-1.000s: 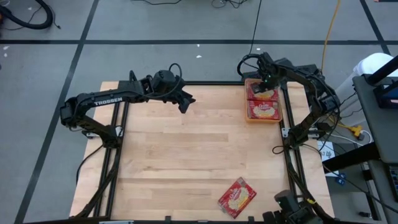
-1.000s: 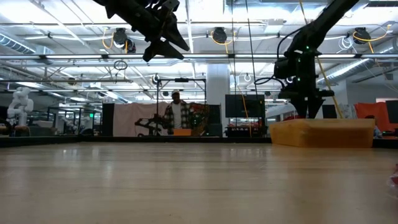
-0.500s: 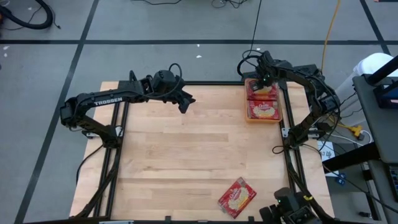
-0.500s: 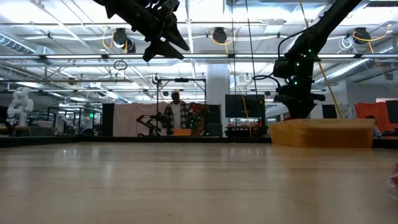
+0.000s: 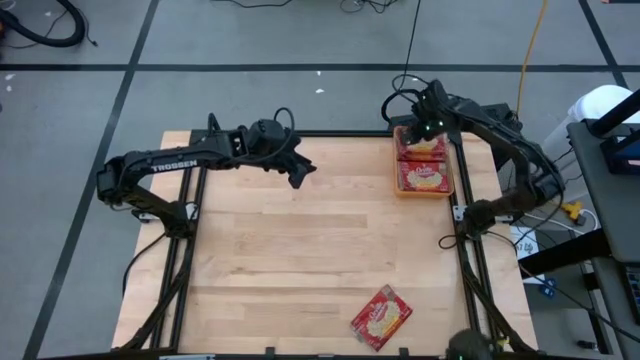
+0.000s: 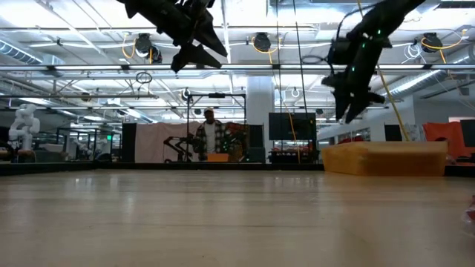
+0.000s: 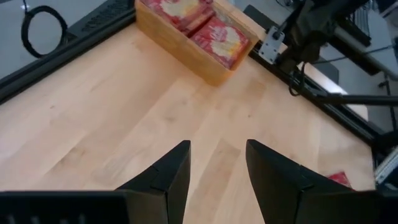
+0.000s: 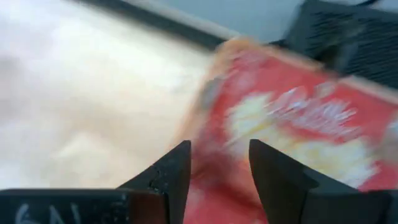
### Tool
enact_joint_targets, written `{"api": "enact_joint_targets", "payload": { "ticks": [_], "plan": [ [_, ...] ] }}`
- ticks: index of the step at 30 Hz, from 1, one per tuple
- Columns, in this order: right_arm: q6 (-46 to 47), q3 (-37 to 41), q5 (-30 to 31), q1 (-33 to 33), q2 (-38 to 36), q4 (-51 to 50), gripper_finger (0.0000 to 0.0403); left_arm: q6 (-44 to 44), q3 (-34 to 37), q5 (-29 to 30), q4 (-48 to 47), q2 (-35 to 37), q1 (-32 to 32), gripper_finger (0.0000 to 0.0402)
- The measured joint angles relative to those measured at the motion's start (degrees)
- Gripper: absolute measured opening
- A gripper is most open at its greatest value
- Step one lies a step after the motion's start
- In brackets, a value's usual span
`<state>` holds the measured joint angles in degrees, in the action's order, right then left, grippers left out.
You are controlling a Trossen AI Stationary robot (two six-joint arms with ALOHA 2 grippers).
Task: Sort popcorn bags into baskets
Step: Put the red popcorn bag into the orange bin
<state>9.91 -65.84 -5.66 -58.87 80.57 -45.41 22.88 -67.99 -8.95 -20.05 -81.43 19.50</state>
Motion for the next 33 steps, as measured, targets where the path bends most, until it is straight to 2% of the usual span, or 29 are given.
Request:
{"api": "enact_joint_targets", "payload": {
  "ticks": [6,10,13,17,22,25,28,33],
  "plan": [
    [8.7,0.0,-6.7,10.4,-8.0,-8.7,0.0153,0.8,0.0,6.6,-4.2,0.0,-3.2,0.0157],
    [14.7,0.0,-10.8,19.0,-12.3,-12.3,0.0153,-1.0,0.5,7.5,-6.3,0.0,-4.9,0.0157],
    [16.4,0.0,-11.3,24.8,-14.7,-14.1,0.0153,-1.0,1.9,7.5,-6.4,0.0,-6.0,0.0157],
    [15.0,0.0,-11.1,29.9,-17.2,-16.6,0.0153,3.7,3.1,7.5,-6.3,0.0,-8.1,0.0157],
    [8.8,0.0,-11.1,31.7,-18.5,-16.8,0.0153,6.0,3.3,7.3,-1.4,0.0,-16.4,0.0157],
    [4.4,0.0,-11.1,31.6,-18.6,-16.3,0.0153,8.8,3.3,10.9,3.1,-0.4,-23.1,0.0157],
    [1.4,0.0,-11.1,31.6,-18.6,-16.2,0.0153,12.2,2.9,15.0,7.5,-1.9,-29.4,0.0157],
    [-2.7,0.0,-11.1,31.6,-18.6,-16.1,0.0153,16.2,1.4,15.2,12.6,-7.6,-37.5,0.0156]
  ]
}}
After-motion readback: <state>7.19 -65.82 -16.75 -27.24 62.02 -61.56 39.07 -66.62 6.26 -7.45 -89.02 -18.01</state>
